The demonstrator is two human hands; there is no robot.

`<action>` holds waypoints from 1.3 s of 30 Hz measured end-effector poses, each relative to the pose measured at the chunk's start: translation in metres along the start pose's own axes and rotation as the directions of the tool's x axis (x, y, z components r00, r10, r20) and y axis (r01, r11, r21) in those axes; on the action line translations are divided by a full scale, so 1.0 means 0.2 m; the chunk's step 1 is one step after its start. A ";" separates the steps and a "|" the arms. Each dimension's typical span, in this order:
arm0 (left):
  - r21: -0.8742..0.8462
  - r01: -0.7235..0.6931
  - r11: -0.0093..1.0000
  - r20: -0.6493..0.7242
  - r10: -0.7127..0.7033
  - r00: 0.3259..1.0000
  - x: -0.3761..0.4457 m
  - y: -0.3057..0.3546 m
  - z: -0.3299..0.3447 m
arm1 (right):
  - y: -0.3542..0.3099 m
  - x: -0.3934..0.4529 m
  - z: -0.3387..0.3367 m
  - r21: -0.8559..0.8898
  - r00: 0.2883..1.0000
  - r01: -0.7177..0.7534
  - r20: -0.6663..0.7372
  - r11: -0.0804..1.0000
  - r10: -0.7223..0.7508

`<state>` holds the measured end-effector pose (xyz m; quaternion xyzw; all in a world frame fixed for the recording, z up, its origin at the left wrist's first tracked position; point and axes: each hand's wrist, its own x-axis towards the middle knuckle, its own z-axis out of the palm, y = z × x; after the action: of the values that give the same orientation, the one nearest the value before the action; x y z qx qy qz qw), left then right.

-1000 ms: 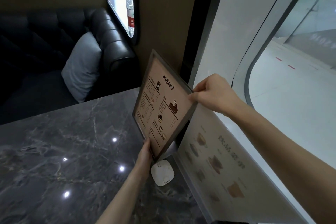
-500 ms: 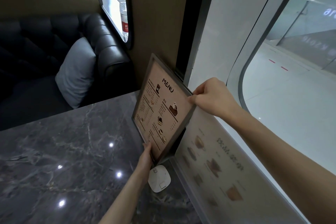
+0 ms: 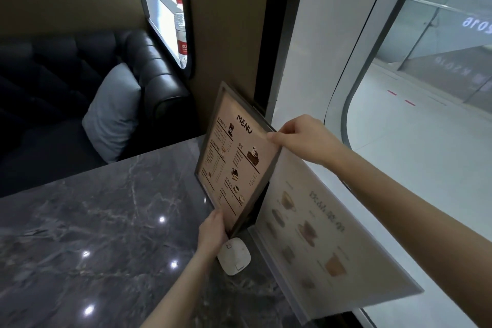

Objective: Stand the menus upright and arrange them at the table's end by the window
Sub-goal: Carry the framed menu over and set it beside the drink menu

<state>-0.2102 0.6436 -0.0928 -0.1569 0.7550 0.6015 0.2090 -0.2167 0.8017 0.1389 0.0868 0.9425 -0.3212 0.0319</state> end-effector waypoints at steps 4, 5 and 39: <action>0.329 -0.289 0.899 -0.184 0.361 0.914 -0.20 -0.05 0.05 | 0.01 -0.11 -0.06 0.020 0.999 0.023 0.032 1.000 -0.024; 0.398 -0.350 0.848 -0.187 0.448 0.874 -0.23 -0.08 0.07 | 0.02 -0.15 -0.07 0.029 0.999 0.048 0.013 0.998 -0.048; 0.844 -0.490 0.216 0.441 0.237 0.865 -0.47 -0.49 0.17 | 0.24 -0.38 0.02 -0.152 0.899 0.309 -0.275 0.939 -0.341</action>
<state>-0.0764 0.6528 -0.1344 0.2434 0.9460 0.0929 0.1930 -0.1342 0.8252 0.1153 -0.0263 0.9532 -0.2555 -0.1596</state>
